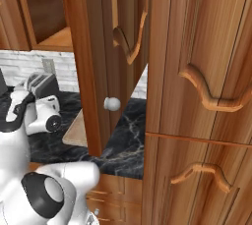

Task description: Grab the spray bottle from the cabinet, then place it next to the cutting board for sanitizing. Then grab the dish brush from the countertop next to the sink and place it next to the cutting board.

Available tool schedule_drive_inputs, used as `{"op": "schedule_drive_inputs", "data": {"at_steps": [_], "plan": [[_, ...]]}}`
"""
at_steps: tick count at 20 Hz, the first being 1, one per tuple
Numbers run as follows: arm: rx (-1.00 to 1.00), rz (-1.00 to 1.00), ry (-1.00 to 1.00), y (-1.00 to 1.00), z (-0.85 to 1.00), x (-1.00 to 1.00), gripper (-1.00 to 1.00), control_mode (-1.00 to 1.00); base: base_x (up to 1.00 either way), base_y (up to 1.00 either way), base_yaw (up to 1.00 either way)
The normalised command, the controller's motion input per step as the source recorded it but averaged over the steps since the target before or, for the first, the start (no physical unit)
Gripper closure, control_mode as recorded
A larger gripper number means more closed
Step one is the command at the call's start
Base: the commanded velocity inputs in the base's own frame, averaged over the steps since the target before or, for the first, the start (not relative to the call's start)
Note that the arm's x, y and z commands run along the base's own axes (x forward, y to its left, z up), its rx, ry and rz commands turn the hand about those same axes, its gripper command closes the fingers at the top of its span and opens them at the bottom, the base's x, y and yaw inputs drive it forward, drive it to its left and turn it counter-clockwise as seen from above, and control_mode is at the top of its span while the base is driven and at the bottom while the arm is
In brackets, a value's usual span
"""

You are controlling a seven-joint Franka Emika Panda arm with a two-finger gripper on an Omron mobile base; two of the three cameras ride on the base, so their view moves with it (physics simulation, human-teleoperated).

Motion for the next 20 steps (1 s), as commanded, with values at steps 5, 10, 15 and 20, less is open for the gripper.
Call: {"op": "schedule_drive_inputs", "data": {"at_steps": [5,10,15,20], "plan": [[0.0,0.25,-0.03,-0.35,-0.15,0.36,1.0,-1.0,0.0,0.0,0.0],[0.0,0.01,0.0,-0.11,0.0,0.36,1.0,-1.0,0.0,0.0,0.0],[0.0,0.0,0.0,-0.01,0.0,0.43,1.0,-1.0,0.0,0.0,0.0],[0.0,0.0,0.01,0.01,0.0,0.4,1.0,-1.0,0.0,0.0,0.0]]}}
